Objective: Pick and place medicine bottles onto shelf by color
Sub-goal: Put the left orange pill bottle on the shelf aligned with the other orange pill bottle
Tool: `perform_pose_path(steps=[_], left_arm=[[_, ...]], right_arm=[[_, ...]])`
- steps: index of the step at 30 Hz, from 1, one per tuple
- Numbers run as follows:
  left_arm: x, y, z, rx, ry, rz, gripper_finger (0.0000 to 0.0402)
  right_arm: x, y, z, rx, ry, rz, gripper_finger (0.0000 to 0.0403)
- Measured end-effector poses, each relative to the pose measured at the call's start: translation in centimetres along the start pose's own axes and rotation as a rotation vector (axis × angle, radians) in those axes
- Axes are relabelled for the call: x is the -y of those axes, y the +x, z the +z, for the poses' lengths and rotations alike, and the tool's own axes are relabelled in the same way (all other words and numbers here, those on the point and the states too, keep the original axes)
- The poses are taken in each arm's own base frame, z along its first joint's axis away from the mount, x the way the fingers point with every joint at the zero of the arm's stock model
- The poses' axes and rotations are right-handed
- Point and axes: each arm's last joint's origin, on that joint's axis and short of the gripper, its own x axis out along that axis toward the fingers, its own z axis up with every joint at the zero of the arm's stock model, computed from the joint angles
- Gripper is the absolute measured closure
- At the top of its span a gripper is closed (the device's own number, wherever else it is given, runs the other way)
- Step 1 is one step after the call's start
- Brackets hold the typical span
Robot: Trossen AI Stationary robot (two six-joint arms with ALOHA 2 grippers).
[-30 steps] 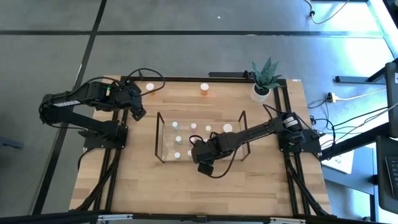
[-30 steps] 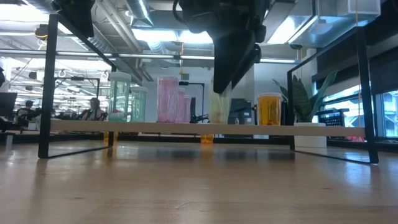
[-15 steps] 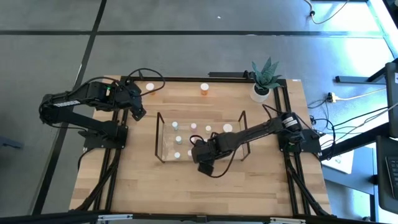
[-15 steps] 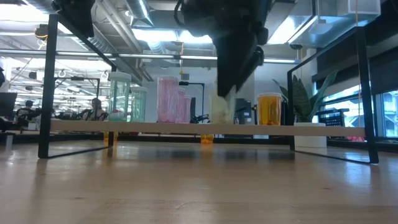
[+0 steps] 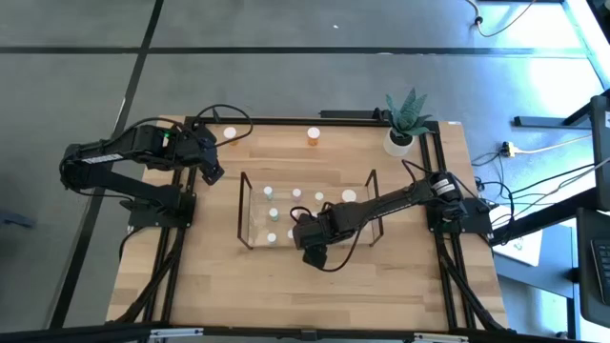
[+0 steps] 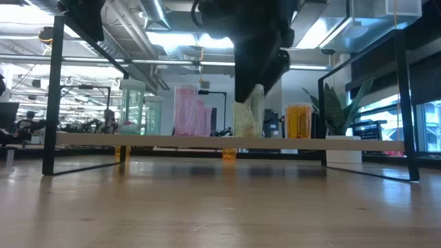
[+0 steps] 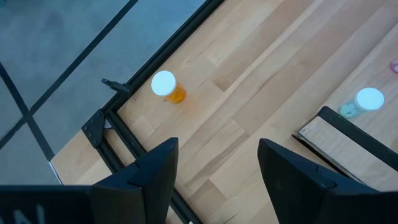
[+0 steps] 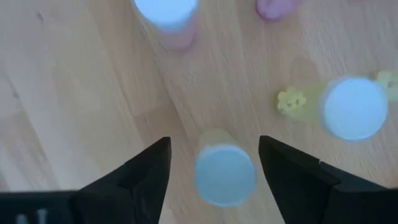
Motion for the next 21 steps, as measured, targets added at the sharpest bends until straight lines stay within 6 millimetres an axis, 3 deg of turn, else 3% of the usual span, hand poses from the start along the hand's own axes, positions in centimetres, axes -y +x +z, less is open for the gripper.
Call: perform_pose_path(steps=[11, 21], left_arm=[[0.0, 0.0, 0.0, 0.0, 0.0, 0.0, 0.0187], [0.0, 0.2, 0.1, -0.043, -0.02, -0.06, 0.0187]], right_arm=[[0.2, -3.1, 1.2, 0.021, 0.007, -0.025, 0.0161], [0.3, -7.8, 2.7, 0.14, 0.021, -0.077, 0.0162]])
